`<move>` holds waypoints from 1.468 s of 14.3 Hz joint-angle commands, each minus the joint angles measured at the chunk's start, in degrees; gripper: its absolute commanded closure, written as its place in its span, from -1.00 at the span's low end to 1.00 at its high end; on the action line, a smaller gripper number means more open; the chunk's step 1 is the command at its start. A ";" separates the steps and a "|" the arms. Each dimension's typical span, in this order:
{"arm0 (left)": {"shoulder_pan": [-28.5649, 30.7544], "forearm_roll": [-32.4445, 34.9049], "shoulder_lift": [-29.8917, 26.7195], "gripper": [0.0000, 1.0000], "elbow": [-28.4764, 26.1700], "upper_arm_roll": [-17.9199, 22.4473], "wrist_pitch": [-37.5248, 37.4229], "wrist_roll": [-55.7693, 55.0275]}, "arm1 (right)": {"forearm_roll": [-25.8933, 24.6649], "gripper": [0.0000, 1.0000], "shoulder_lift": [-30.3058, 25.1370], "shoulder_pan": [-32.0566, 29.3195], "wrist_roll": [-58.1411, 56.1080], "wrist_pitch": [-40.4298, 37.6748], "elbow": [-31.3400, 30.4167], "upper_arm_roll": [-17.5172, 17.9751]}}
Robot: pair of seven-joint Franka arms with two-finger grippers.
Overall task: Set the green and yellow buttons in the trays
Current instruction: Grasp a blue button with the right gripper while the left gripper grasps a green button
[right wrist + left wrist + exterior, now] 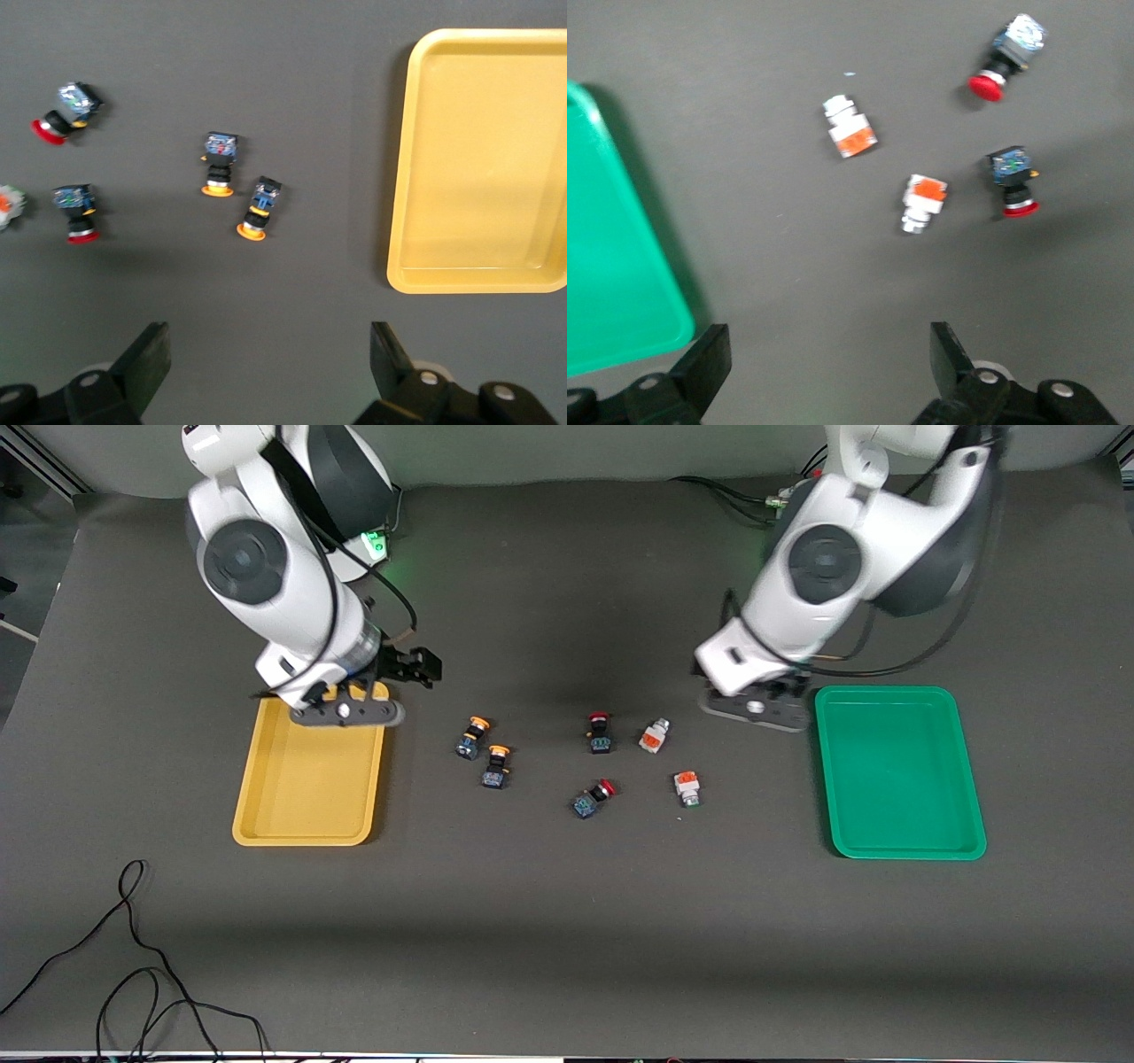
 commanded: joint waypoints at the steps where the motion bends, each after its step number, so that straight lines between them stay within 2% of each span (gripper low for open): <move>1: -2.38 -0.72 0.62 -1.00 0.25 -0.83 1.90 -0.40 | 0.73 -1.00 2.66 -0.40 0.58 4.97 -2.79 -0.34; 4: -2.38 -2.65 3.24 -1.00 0.07 -2.24 4.70 -0.40 | 6.95 -1.00 3.19 -0.76 0.58 20.24 -14.91 -0.78; 6: -2.38 -2.65 7.28 -1.00 -0.37 -2.24 7.69 0.13 | 11.96 -1.00 5.99 -0.76 0.84 27.12 -18.89 -0.78; 9: -3.25 -2.48 14.40 -1.00 -0.46 -2.42 12.52 0.48 | 13.92 -1.00 12.67 -0.14 3.48 33.37 -20.39 -0.78; 12: -3.61 -2.21 20.12 -1.00 -0.46 -2.42 18.49 2.76 | 14.09 -1.00 16.01 0.30 4.27 41.28 -23.38 -0.69; 15: -3.70 -2.12 24.60 -1.00 -0.46 -2.42 23.68 3.64 | 17.51 -1.00 18.22 0.38 4.54 43.49 -23.39 -0.43; 18: -3.70 -2.04 26.37 -0.99 -0.46 -2.42 25.46 3.82 | 20.32 -0.99 18.92 2.49 4.54 44.64 -23.04 -0.43; 19: -3.61 -2.04 26.46 -0.81 -0.46 -2.42 25.63 3.82 | 20.51 -0.99 19.01 2.49 4.54 44.55 -22.86 -0.43; 21: -3.44 -2.47 26.29 0.10 -0.37 -2.42 25.37 3.30 | 20.60 -0.98 19.19 2.49 4.54 44.73 -22.68 -0.43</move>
